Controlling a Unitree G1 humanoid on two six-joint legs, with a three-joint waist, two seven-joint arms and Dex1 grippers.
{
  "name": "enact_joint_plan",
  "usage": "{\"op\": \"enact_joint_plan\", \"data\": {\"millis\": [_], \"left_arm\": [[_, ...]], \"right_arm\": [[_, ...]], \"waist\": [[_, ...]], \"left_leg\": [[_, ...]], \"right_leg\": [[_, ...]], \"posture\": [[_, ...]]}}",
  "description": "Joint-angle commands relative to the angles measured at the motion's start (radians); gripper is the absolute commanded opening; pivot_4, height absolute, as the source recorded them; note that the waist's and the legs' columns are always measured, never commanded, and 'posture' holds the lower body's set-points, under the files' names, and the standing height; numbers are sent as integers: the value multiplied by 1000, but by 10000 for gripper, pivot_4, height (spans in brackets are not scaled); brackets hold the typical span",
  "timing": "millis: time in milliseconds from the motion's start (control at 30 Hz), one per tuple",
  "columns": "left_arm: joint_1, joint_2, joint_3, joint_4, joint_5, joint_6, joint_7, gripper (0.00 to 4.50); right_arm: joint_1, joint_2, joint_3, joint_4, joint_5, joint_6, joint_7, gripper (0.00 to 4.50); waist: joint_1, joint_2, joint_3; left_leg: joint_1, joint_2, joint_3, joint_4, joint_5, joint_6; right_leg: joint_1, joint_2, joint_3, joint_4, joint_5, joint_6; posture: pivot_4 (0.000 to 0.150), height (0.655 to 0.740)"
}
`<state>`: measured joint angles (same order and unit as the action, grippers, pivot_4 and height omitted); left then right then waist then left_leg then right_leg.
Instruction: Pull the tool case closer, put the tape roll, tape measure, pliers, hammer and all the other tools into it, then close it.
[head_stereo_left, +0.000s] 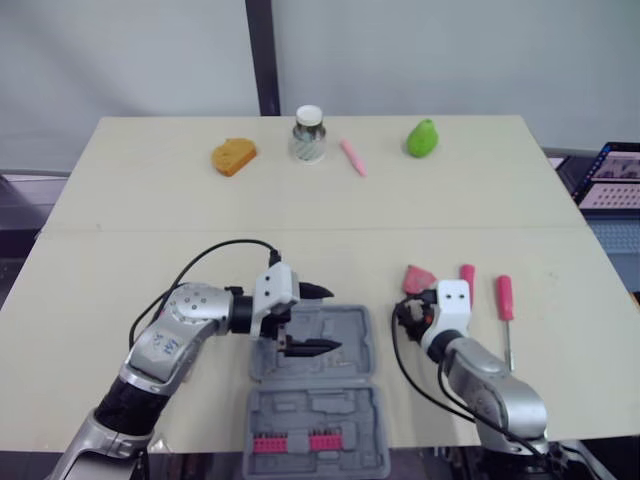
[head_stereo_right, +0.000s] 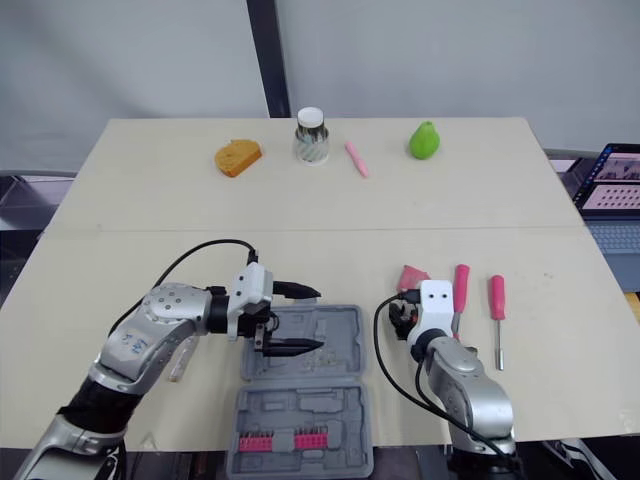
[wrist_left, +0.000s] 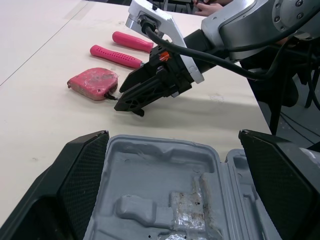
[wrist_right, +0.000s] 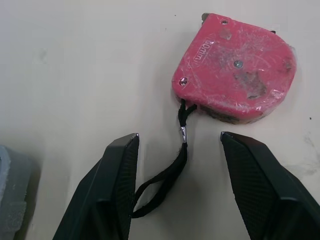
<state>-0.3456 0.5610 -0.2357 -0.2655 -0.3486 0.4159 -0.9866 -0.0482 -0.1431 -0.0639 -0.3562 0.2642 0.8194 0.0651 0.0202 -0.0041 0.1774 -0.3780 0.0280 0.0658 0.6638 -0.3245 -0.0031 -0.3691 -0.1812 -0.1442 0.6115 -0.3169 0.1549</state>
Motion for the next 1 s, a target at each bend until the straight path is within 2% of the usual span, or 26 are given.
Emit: {"op": "enact_joint_plan", "data": {"millis": [33,100,167,200,300,333,600,867,1000], "left_arm": [[-6,-5,2,-45,-4,2,5,45000],[-7,-7,2,-50,-11,12,8,45000],[-9,-11,0,-52,-14,22,10,45000],[-9,-12,-1,-53,-14,24,11,45000],[-9,-17,-1,-58,-15,32,13,45000],[-9,-19,-1,-60,-15,35,13,45000],[42,0,0,-95,-27,69,4,45000],[152,164,19,-87,-17,24,-117,45000],[167,202,14,-89,-18,15,-154,45000]], "right_arm": [[-4,16,-5,0,-7,-28,-8,27765],[0,19,-4,8,-11,-35,-5,27765],[2,23,-2,13,-14,-38,-2,22194],[4,25,-1,14,-15,-40,-2,18926],[7,28,0,21,-18,-48,-1,4191],[7,28,-1,25,-20,-51,0,551],[38,-2,0,-1,-9,-62,37,551],[246,-81,4,-267,77,33,120,551],[322,-89,14,-357,108,79,121,551]], "waist": [[0,0,0],[0,0,0],[0,0,0],[0,0,0],[0,0,0],[0,0,0],[0,0,0],[1,0,0],[3,0,0]], "left_leg": [[0,0,0,0,0,0],[0,0,0,0,0,0],[0,0,0,0,0,0],[0,0,0,0,0,0],[0,0,1,0,0,0],[0,0,1,0,0,0],[0,0,1,0,0,0],[0,0,3,-1,-1,1],[-1,0,4,-1,-1,1]], "right_leg": [[0,0,0,0,0,0],[0,0,0,0,0,0],[0,0,1,0,0,0],[0,0,1,0,0,0],[0,0,1,0,0,0],[0,0,1,0,0,0],[-1,0,1,0,0,0],[-3,0,4,0,0,0],[-4,1,7,1,0,0]], "posture": [[1500,7400],[1500,7400],[1500,7400],[1500,7400],[1500,7400],[1500,7400],[1500,7400],[1500,7400],[1500,7400]]}}
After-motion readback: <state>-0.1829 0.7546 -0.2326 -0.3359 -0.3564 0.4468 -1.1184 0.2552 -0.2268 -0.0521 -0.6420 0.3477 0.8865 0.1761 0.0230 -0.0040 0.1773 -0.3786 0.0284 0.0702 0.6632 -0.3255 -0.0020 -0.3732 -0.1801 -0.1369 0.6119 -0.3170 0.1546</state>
